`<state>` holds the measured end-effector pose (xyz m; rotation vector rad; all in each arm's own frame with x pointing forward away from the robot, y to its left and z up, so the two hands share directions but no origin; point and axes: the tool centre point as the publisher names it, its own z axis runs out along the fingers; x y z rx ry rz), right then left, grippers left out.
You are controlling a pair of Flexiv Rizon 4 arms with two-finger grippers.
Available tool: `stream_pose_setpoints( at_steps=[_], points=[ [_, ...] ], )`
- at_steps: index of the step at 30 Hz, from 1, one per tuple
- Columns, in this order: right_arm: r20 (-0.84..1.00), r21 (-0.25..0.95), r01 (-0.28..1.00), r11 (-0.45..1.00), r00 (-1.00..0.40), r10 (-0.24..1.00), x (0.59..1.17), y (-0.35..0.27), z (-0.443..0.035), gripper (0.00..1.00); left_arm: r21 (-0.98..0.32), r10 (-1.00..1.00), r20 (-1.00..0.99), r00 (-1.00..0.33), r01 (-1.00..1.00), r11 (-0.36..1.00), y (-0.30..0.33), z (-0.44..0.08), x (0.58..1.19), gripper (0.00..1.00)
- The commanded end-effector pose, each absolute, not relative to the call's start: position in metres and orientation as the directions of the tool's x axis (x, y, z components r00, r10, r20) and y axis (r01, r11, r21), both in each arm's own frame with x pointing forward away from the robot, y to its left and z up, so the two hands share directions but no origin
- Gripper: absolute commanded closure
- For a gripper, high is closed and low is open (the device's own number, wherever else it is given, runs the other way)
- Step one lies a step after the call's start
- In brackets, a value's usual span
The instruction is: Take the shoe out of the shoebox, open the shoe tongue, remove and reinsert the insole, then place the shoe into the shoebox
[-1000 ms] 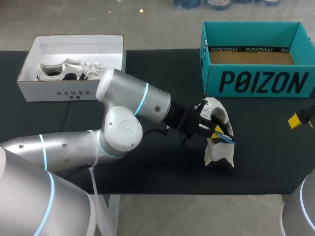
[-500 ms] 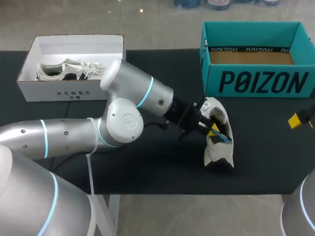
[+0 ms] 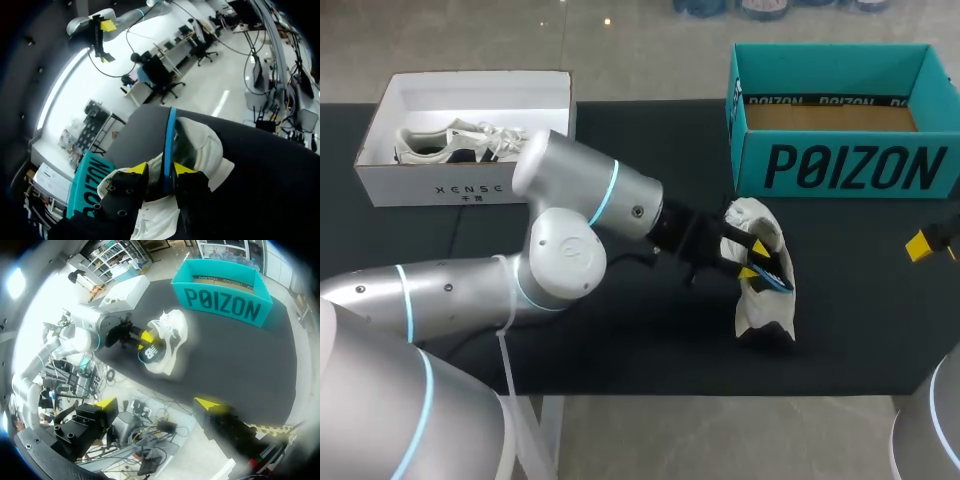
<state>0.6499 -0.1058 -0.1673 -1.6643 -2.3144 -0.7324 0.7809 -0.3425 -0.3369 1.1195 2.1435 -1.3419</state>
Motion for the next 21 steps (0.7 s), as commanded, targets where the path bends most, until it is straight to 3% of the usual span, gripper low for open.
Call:
stream_pose_setpoints(
  at_steps=[1, 7, 9, 10, 11, 21],
  points=[
    [0.433, 0.272, 0.931, 0.245, -0.345, 0.832, 0.652, -0.105, -0.168, 0.00, -0.576, 0.423, -0.669, -0.611, 0.786, 0.225, -0.340, -0.331, 0.772, 0.66],
    [0.433, 0.272, 0.931, 0.245, -0.345, 0.832, 0.652, -0.105, -0.168, 0.00, -0.588, 0.425, -0.665, -0.614, 0.781, 0.208, -0.347, -0.335, 0.767, 0.68],
    [0.433, 0.272, 0.931, 0.245, -0.345, 0.832, 0.652, -0.105, -0.168, 0.00, -0.592, 0.425, -0.664, -0.615, 0.780, 0.204, -0.348, -0.336, 0.767, 0.78],
    [0.433, 0.272, 0.931, 0.245, -0.345, 0.832, 0.652, -0.105, -0.168, 0.00, -0.593, 0.426, -0.663, -0.615, 0.779, 0.201, -0.349, -0.336, 0.767, 0.93],
    [0.433, 0.272, 0.931, 0.245, -0.345, 0.832, 0.652, -0.105, -0.168, 0.00, -0.595, 0.427, -0.663, -0.615, 0.779, 0.199, -0.349, -0.336, 0.767, 1.00],
    [0.433, 0.272, 0.931, 0.245, -0.345, 0.832, 0.652, -0.105, -0.168, 0.00, -0.551, 0.485, -0.660, -0.573, 0.809, 0.205, -0.349, -0.336, 0.783, 1.00]
  ],
)
